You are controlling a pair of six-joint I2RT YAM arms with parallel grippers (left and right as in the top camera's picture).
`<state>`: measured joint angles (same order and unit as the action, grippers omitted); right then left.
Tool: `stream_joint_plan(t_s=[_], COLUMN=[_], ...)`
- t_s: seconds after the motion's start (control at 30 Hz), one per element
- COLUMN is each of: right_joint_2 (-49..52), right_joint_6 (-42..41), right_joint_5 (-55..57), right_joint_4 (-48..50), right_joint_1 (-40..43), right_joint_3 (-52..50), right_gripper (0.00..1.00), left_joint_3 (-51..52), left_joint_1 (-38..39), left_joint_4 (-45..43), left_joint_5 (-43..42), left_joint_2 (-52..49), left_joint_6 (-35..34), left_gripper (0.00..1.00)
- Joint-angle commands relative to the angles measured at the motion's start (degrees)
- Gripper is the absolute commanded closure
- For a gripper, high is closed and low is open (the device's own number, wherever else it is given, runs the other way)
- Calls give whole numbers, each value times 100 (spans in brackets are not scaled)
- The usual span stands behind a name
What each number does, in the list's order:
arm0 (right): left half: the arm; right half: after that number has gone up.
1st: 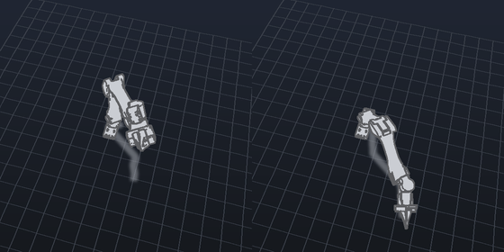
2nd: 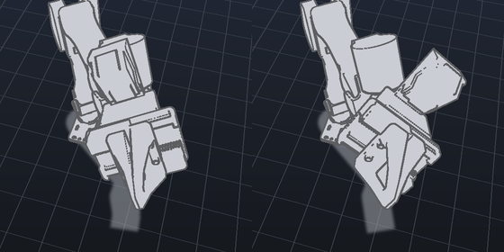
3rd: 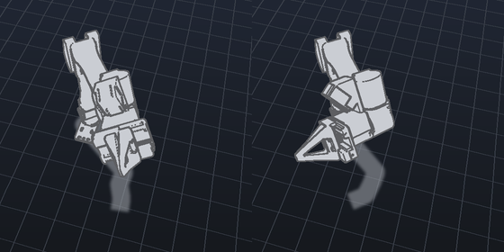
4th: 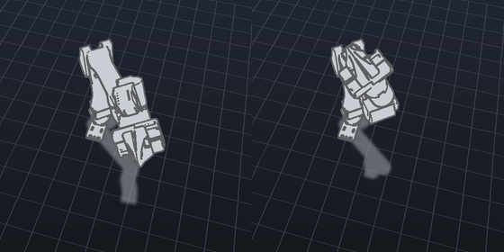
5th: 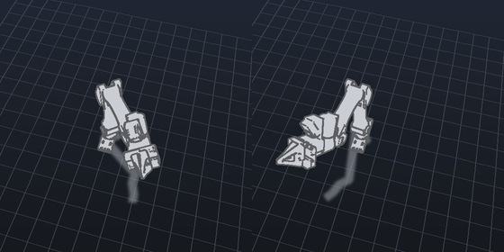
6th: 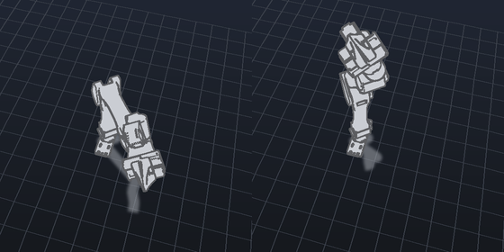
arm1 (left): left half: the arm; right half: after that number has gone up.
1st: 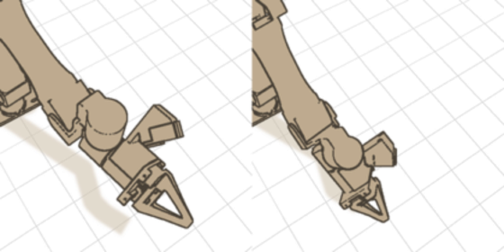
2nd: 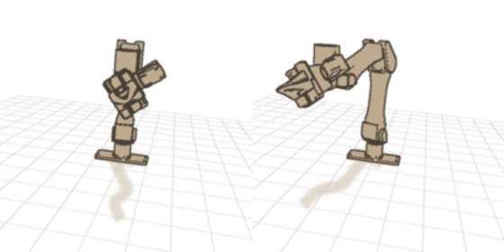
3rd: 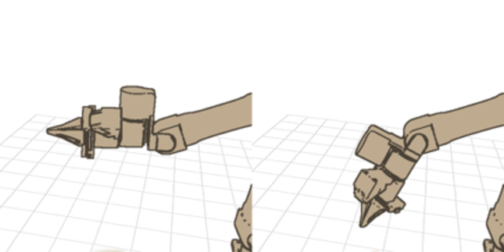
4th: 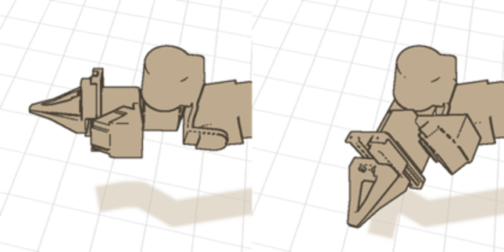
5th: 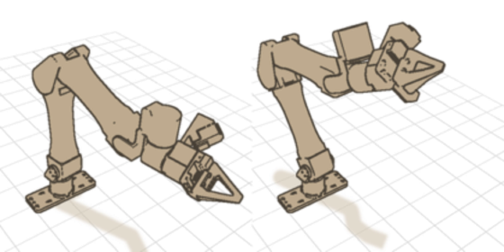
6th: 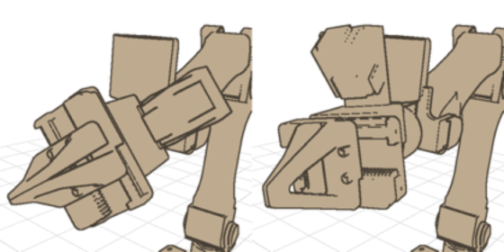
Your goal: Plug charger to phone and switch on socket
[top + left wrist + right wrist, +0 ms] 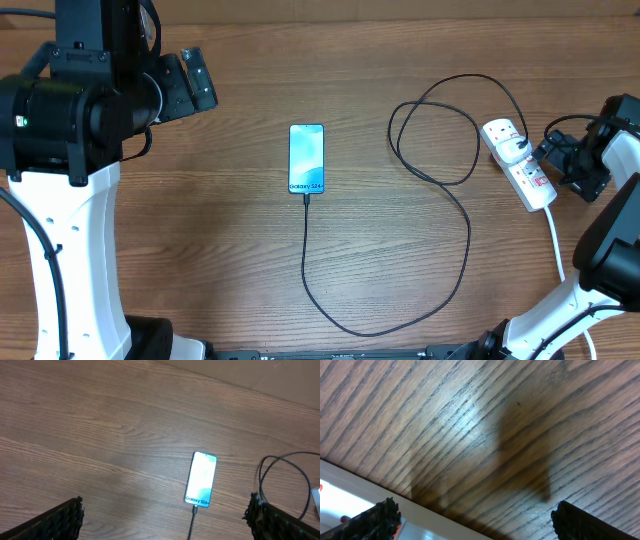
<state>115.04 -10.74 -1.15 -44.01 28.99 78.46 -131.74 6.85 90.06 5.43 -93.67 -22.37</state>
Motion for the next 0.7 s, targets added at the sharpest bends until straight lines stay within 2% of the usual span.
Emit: stream_joint_plan(t_s=[0.0,0.37,0.67], right_joint_2=[173,173,166], right_joint_6=[81,74,9], right_joint_5=[-380,-457,-455], right_joint_4=[-96,-197,-828], right_joint_1=[-87,-33,109], right_joint_3=[-76,-31,664], right_gripper=[0,0,0], left_joint_3=[-26,-26,-26], left_joint_1=[-17,-17,-17], left_joint_4=[-11,-11,-11], left_joint_5=[96,96,96], left_joint_2=[-9,-9,-9], left_joint_6=[-57,-57,-55], left_gripper=[0,0,0])
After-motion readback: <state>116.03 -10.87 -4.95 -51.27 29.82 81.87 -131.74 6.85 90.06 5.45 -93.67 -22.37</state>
